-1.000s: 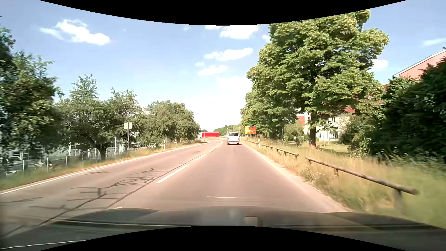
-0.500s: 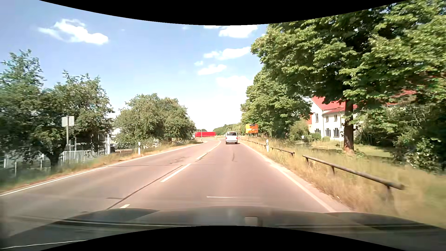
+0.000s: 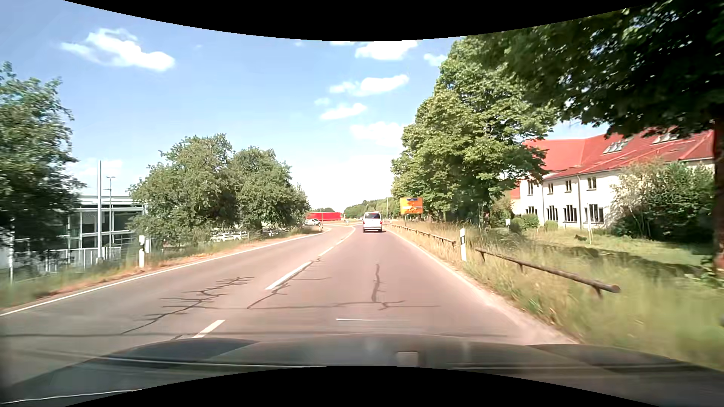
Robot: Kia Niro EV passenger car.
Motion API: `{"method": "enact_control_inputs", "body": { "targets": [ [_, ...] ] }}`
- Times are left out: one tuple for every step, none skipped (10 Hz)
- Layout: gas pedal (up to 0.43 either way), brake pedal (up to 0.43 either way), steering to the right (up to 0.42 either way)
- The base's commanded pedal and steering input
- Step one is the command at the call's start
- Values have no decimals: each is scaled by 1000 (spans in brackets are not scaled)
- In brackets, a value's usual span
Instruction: Follow the waypoints while adhering to traffic rules and regulations
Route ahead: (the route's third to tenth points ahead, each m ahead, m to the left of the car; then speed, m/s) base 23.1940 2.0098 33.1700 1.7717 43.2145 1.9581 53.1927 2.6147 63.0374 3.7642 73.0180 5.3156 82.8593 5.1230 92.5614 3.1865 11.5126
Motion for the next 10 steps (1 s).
{"method": "enact_control_inputs", "body": {
  "targets": [
    [28,6,-1],
    [28,6,-4],
    [20,6,-8],
    [20,6,-9],
    [0,6,-7],
    [0,6,-6],
    [0,6,-6],
    [0,6,-5],
    [0,6,-5],
    [0,6,-6]
  ]
}}
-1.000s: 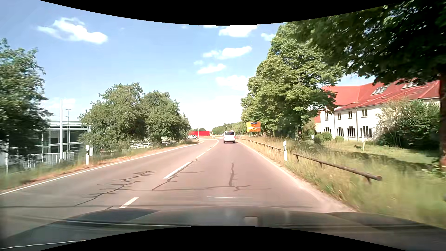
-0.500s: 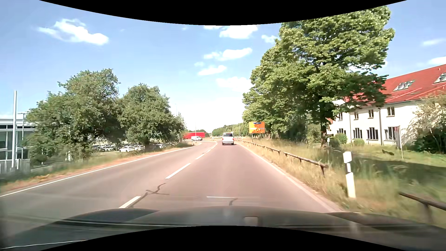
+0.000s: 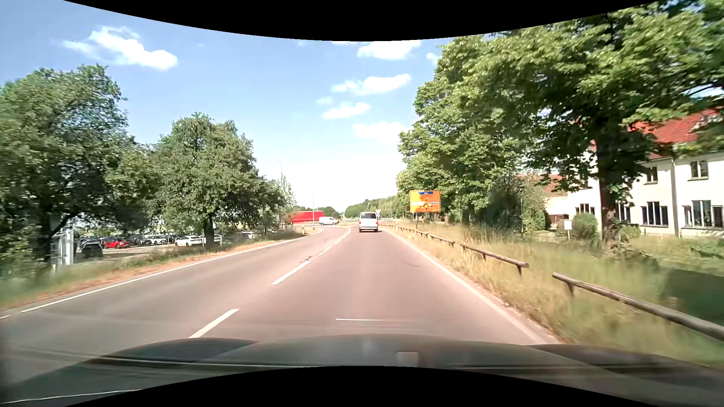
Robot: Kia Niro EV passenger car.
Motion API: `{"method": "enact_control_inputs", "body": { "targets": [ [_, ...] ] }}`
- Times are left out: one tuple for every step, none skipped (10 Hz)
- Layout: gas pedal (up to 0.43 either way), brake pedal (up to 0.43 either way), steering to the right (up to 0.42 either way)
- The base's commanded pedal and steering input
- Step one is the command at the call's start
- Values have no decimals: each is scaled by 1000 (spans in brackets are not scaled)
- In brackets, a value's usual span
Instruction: Follow the waypoints while adhering to traffic rules and regulations
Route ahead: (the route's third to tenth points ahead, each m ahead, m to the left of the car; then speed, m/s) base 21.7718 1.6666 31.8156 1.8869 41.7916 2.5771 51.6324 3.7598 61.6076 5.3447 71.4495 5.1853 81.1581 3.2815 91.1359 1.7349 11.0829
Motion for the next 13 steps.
{"method": "enact_control_inputs", "body": {
  "targets": [
    [0,6,-7],
    [0,6,-8],
    [0,6,-9],
    [0,6,-9],
    [0,6,-9],
    [0,6,-7],
    [0,6,-7],
    [0,6,-6],
    [0,6,-7],
    [0,6,-10],
    [0,6,-11],
    [39,6,-12],
    [39,6,-13]
  ]
}}
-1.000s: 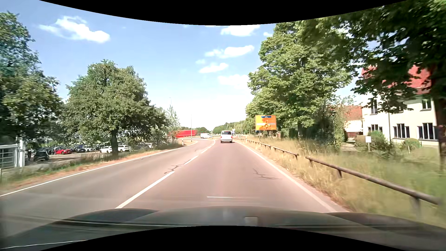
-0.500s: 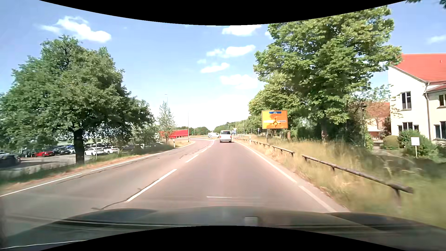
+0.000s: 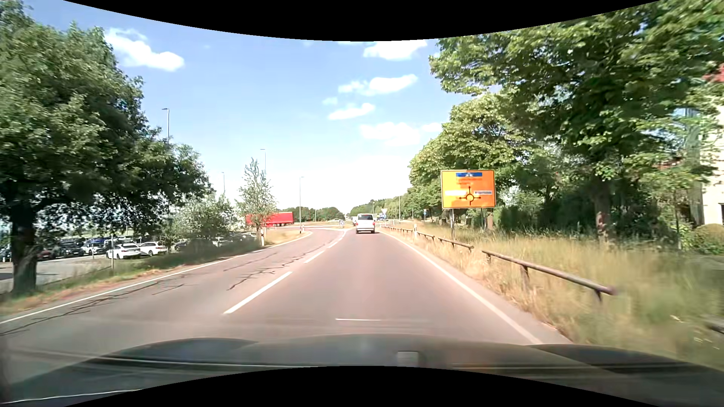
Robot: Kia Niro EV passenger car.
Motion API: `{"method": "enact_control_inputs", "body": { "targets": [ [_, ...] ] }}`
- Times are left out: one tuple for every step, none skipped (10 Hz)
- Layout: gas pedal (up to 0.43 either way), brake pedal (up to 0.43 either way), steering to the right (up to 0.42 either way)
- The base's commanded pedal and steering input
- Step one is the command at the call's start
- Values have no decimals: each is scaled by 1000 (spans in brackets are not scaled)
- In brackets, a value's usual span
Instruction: Follow the waypoints while adhering to traffic rules and regulations
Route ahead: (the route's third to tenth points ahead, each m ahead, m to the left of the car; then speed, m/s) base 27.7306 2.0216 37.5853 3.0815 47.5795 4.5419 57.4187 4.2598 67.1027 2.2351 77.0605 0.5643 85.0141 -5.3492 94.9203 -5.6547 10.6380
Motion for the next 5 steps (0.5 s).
{"method": "enact_control_inputs", "body": {
  "targets": [
    [39,6,-14],
    [39,6,-14],
    [39,6,-14],
    [39,6,-15],
    [39,6,-16]
  ]
}}
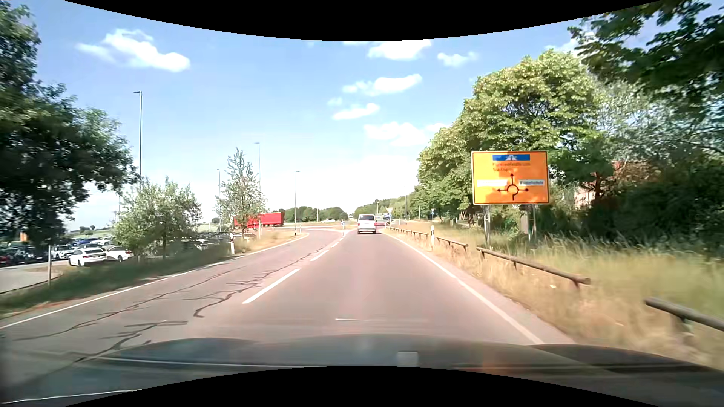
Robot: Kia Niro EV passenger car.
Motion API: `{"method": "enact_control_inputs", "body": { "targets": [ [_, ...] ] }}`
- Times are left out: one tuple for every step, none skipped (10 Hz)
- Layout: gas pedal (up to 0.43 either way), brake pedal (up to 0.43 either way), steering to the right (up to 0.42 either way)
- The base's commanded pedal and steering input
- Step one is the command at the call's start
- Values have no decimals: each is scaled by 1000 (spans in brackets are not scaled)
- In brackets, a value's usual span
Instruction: Follow the waypoints while adhering to traffic rules and regulations
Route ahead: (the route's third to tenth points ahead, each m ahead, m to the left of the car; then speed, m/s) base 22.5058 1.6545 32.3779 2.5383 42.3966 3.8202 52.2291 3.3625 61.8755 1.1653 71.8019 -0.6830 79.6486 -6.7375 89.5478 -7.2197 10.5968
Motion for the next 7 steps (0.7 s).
{"method": "enact_control_inputs", "body": {
  "targets": [
    [39,6,-16],
    [39,6,-16],
    [39,6,-16],
    [28,6,-15],
    [8,6,-13],
    [0,6,-13],
    [0,6,-13]
  ]
}}
